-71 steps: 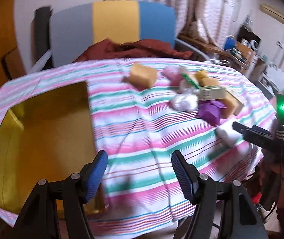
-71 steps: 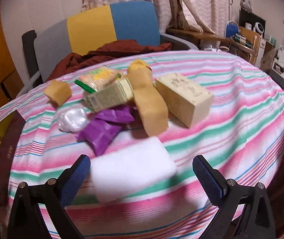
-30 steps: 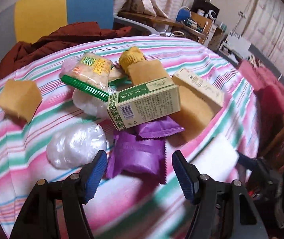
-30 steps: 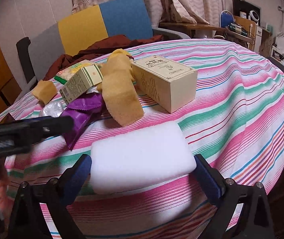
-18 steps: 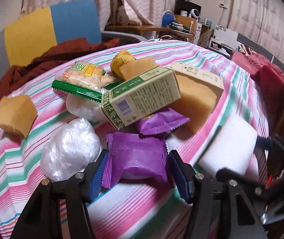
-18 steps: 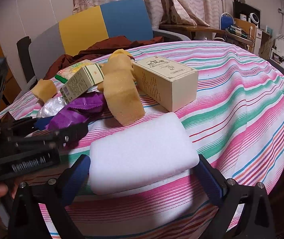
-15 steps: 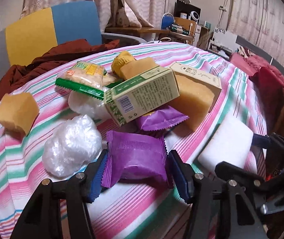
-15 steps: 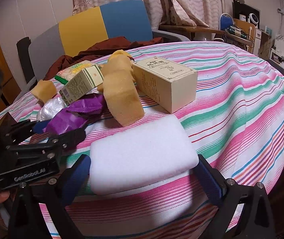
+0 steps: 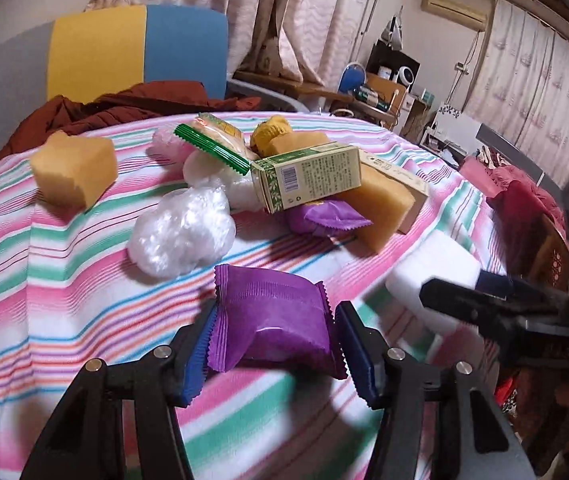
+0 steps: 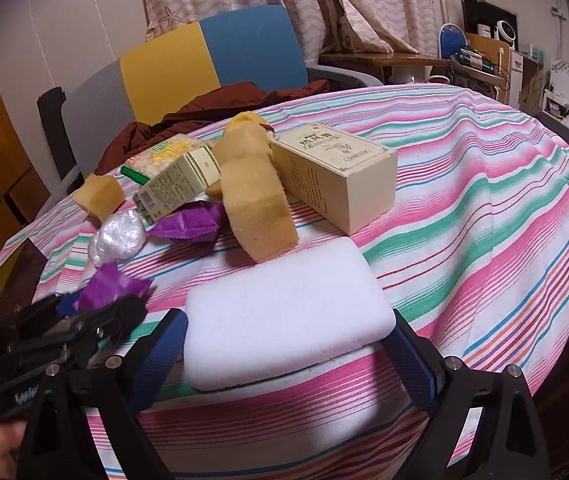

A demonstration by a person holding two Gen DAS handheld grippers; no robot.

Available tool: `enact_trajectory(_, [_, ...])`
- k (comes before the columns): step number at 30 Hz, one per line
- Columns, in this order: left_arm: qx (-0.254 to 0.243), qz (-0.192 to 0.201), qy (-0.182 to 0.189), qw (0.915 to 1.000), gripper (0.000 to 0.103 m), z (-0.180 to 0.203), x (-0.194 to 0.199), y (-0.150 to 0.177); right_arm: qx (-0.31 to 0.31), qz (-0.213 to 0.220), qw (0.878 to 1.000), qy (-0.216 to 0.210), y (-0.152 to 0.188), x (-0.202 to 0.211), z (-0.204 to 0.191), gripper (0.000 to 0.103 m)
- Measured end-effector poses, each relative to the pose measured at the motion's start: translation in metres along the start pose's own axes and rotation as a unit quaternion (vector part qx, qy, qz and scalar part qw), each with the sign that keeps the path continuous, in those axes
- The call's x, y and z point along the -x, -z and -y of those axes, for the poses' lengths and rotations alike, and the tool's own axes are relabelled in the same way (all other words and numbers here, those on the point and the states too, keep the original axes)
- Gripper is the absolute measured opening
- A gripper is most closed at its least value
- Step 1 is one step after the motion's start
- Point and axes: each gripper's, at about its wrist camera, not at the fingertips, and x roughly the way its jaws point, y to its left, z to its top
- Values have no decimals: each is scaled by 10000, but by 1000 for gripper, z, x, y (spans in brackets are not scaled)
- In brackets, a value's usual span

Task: Organize objects
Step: 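Grasp a purple snack packet with the left tool while the right holds foam, then carry both items to the gold tray and open both tools to release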

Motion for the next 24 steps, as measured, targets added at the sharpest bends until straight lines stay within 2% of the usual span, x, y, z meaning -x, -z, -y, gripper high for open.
enact_trajectory(6, [-158, 8, -161, 9997, 58, 6, 9, 6, 35, -75, 9999, -111, -1, 2, -9, 96])
enact_trajectory(13, [227, 7, -136, 9996, 56, -3, 38, 23, 163, -170, 9995, -232, 2, 8, -23, 96])
enact_trajectory(24, [617, 513, -294, 9963, 56, -21, 104, 38, 242, -373, 9975, -553, 7, 11, -58, 96])
